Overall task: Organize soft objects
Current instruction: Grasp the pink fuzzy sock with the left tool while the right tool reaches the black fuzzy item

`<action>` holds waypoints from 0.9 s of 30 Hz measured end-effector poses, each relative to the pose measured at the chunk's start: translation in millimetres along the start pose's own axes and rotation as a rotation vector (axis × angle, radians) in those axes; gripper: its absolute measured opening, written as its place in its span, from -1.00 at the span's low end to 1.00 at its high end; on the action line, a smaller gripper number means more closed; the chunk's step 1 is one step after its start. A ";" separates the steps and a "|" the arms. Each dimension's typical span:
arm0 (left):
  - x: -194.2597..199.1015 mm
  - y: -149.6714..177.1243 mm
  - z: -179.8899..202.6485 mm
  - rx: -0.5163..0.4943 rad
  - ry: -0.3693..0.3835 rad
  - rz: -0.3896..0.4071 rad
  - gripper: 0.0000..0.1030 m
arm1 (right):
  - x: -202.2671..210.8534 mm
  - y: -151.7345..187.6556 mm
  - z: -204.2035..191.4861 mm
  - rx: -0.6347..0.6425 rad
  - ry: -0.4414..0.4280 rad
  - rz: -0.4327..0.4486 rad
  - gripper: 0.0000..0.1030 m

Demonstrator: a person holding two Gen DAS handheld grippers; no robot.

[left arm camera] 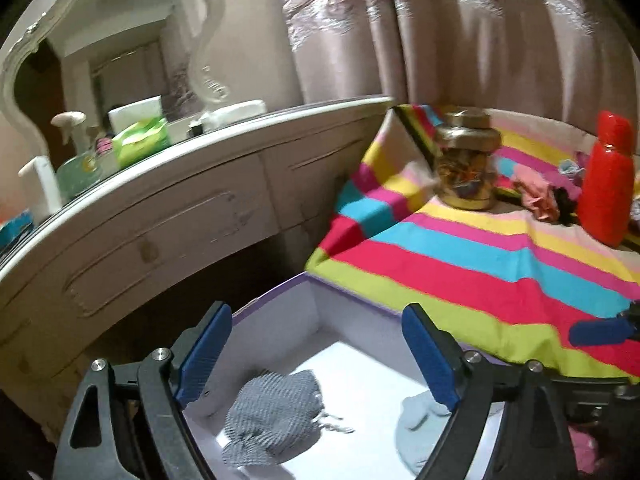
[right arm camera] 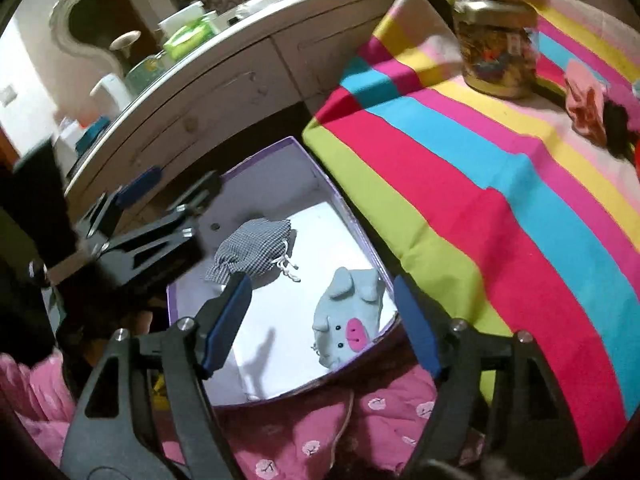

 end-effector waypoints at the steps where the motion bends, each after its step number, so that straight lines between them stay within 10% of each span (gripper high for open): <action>1: -0.3 -2.8 9.1 -0.007 0.038 -0.010 0.76 | 2.4 -1.4 6.6 0.005 0.029 0.011 0.48; 9: -35.2 -15.3 126.6 0.001 0.421 -0.223 0.79 | 42.7 29.9 149.5 -0.364 0.239 0.098 0.48; 17: -112.6 -81.2 275.1 0.077 0.613 -0.279 0.79 | 88.6 88.2 231.8 -0.582 0.359 0.156 0.48; 27: -214.4 -119.2 361.7 0.125 0.474 -0.286 0.75 | 143.0 85.5 263.5 -0.513 0.532 0.299 0.49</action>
Point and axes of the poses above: each gripper's, at about its wrist camera, not at the fingertips, and x roughly against the way its jaws point, z to its right, y to its underside, the point moved 10 cm from there along -x, roughly the way its jaws point
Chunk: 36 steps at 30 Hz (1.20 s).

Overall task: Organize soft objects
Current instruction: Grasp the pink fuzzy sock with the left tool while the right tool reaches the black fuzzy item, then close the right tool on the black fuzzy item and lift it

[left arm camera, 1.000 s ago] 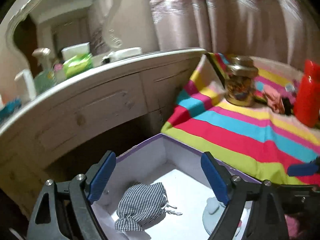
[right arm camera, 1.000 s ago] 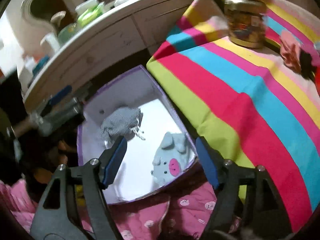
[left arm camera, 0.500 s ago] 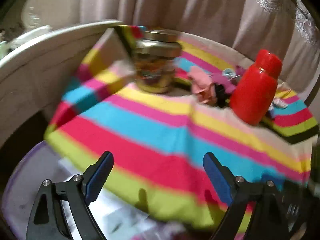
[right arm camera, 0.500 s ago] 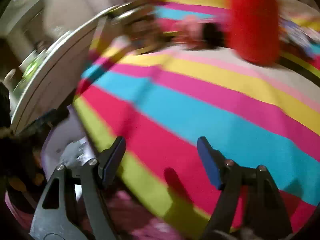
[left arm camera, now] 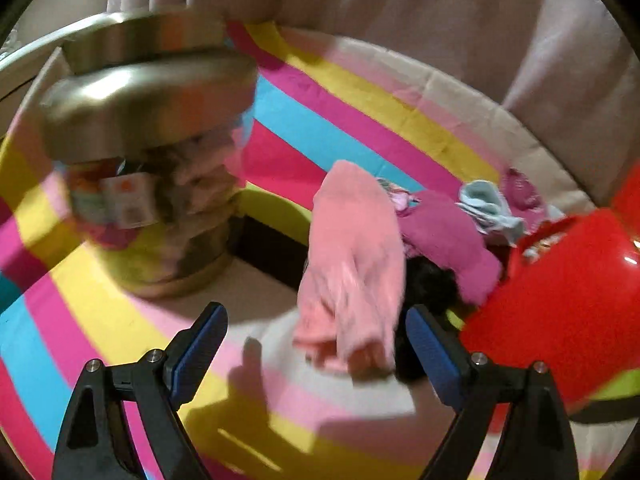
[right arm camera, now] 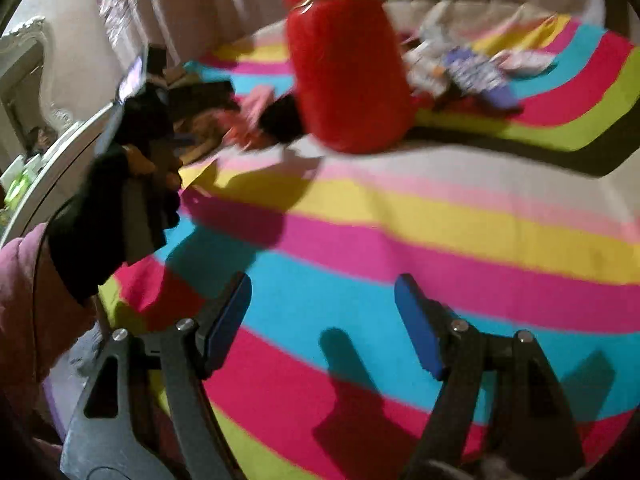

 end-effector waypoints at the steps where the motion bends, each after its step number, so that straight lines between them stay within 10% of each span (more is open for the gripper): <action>1: -6.2 -1.5 0.8 0.003 0.001 0.007 0.48 | 1.2 -2.8 9.0 -0.023 0.003 0.007 0.49; 2: -10.0 -1.2 1.0 0.005 0.010 0.008 0.15 | 2.0 -3.8 18.0 -0.041 0.008 0.011 0.49; 3: -15.8 3.7 3.4 0.007 0.047 -0.023 -0.79 | 2.3 -2.9 24.1 -0.052 0.015 0.012 0.49; 8: 43.6 30.8 -8.5 -0.026 0.117 0.047 -0.84 | -8.2 -7.0 37.7 -0.072 0.035 -0.004 0.50; 12: 112.0 55.8 -46.2 -0.047 0.035 0.149 -0.84 | -19.0 -18.7 20.3 -0.032 0.003 -0.001 0.50; 17: 122.0 59.1 -87.4 -0.037 -0.037 0.145 -0.45 | -44.5 -48.3 -38.4 0.126 -0.038 0.021 0.50; 19: 109.0 56.7 -92.4 -0.045 -0.057 0.125 0.38 | -61.3 -63.7 -61.1 0.181 -0.026 0.029 0.49; 20: 106.1 54.5 -95.4 -0.042 -0.053 0.135 0.48 | -69.5 -70.3 -70.6 0.200 -0.020 0.030 0.49; 30: 58.0 63.3 -116.2 0.075 -0.011 0.000 0.67 | -171.0 -132.2 -152.7 0.484 0.195 0.007 0.49; 36: 52.3 64.9 -108.6 0.030 -0.027 -0.023 0.84 | -235.6 -143.0 -139.1 0.439 0.336 -0.117 0.49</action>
Point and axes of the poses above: each gripper's, at about its wrist camera, not at the fingertips, and x roughly against the way its jaws point, z to its right, y to its underside, the point moved 10 cm from there along -x, roughly the way its jaws point
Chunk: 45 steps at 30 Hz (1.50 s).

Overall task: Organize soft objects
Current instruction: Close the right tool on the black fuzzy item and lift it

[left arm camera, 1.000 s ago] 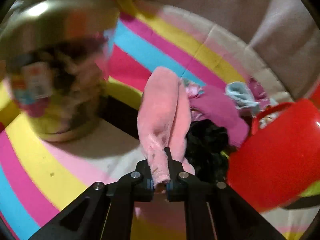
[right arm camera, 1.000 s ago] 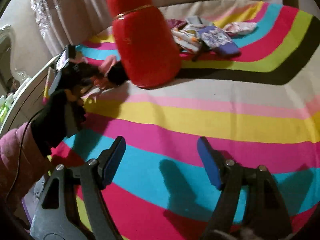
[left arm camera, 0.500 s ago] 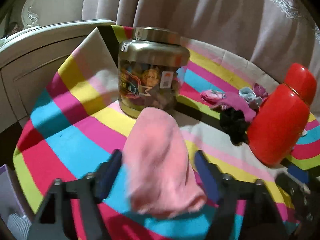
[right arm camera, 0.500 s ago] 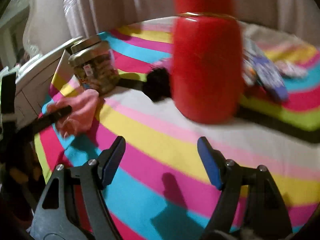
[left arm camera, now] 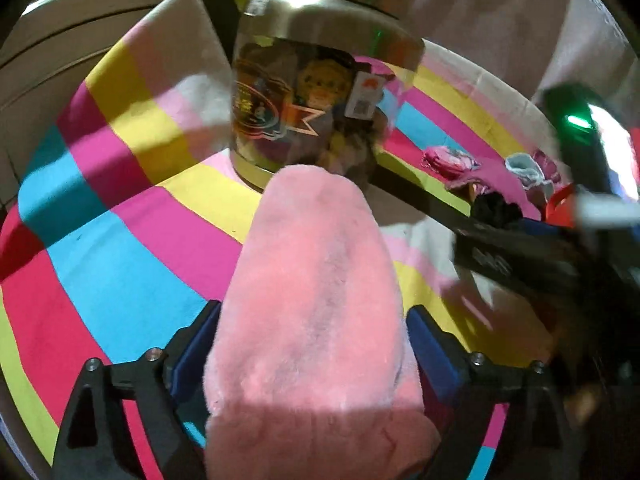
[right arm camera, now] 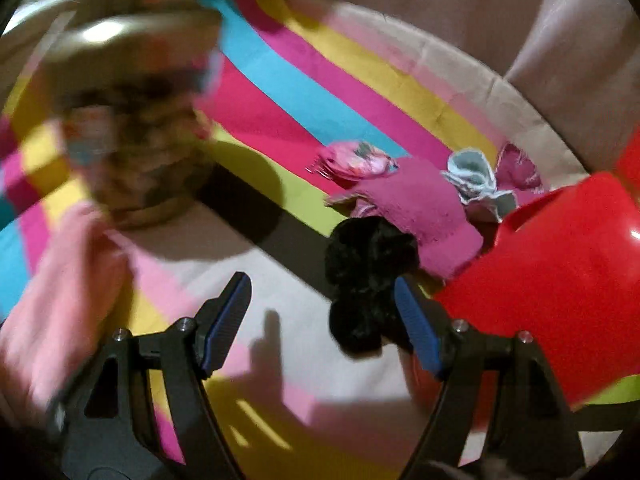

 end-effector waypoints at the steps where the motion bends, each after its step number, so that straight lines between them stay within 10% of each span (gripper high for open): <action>1: -0.4 -0.1 0.5 0.001 0.008 -0.001 0.87 | -9.0 -0.9 -0.4 -0.021 -0.014 -0.027 0.47; 5: 0.7 -0.6 -0.4 0.017 0.026 0.007 0.87 | -21.5 0.1 0.3 -0.060 -0.050 -0.076 0.46; 6: 1.3 -0.6 -0.8 0.016 0.025 0.006 0.87 | -19.1 0.9 0.9 -0.067 -0.068 -0.071 0.19; 7: 1.0 -0.7 -0.3 0.014 0.024 0.006 0.87 | -11.5 1.6 4.7 -0.072 -0.074 -0.049 -0.49; 9: 0.9 -0.9 0.1 0.016 0.024 0.006 0.87 | 9.2 8.0 4.7 -0.121 -0.207 -0.015 -0.84; 17: 1.7 0.4 0.5 0.018 0.010 0.007 0.87 | 133.0 105.6 63.5 -0.269 -0.487 0.164 -0.84; 23: -1.6 -0.5 2.2 0.000 -0.002 -0.001 0.88 | 147.7 174.5 125.8 -0.279 -0.382 0.096 -0.73; 27: -3.1 0.3 3.2 -0.023 -0.020 -0.009 0.89 | 146.0 175.9 131.7 -0.310 -0.398 0.112 0.60; 28: -3.4 0.7 3.8 -0.026 -0.023 -0.011 0.90 | 146.6 175.4 130.9 -0.292 -0.383 0.134 0.63; 39: -8.8 0.7 8.4 -0.050 -0.034 -0.028 0.98 | 105.6 193.9 87.7 -0.112 -0.329 0.010 0.60; 43: -9.7 0.6 9.1 -0.049 -0.032 -0.027 0.98 | 106.8 191.5 92.2 -0.114 -0.274 0.018 -0.54; 45: -9.6 0.7 8.8 -0.049 -0.032 -0.027 0.99 | 108.7 196.1 102.7 -0.147 -0.242 0.035 -0.59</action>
Point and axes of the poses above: each gripper's, at about its wrist camera, not at the fingertips, and x roughly against the way its jaws point, z to its right, y to its underside, the point moved 10 cm from there along -x, roughly the way its jaws point
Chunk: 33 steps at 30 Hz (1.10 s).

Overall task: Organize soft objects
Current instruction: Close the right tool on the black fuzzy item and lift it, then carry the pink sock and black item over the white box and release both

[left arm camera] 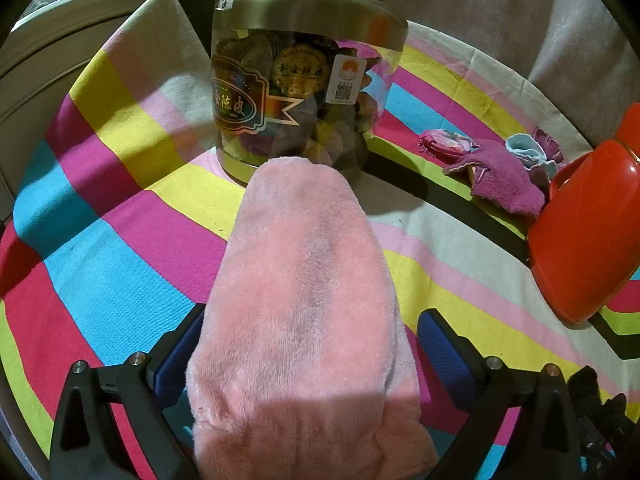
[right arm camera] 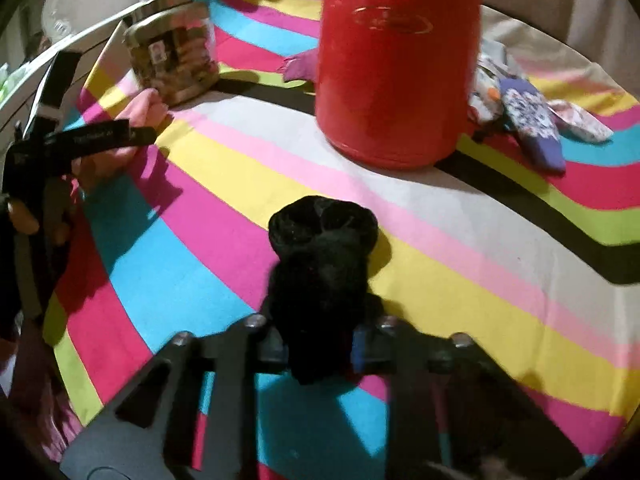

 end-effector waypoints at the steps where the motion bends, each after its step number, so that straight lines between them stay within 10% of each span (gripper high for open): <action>1: -0.4 -0.2 0.3 -0.001 -0.001 0.000 0.99 | 2.2 3.5 7.4 -0.032 0.012 0.005 -0.60; 11: 4.9 -0.3 -5.3 0.037 0.018 0.024 0.86 | 20.7 13.7 44.3 -0.232 0.024 0.061 -0.61; 16: 15.3 0.2 -28.6 0.145 0.034 0.060 -0.70 | 19.3 14.9 49.8 -0.275 -0.003 0.057 -0.60; 23: 87.8 21.2 36.4 -0.068 0.107 0.181 -0.74 | 17.0 14.5 47.8 -0.272 -0.005 0.049 -0.60; 33: 122.6 138.3 137.3 -0.362 0.281 0.022 -0.73 | 23.3 14.9 52.4 -0.304 0.004 0.074 -0.60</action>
Point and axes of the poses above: each gripper's, at about its wrist camera, not at the fingertips, and x roughly against the way its jaws point, z to its right, y to its underside, the point moved 10 cm from there along -x, roughly the way its jaws point
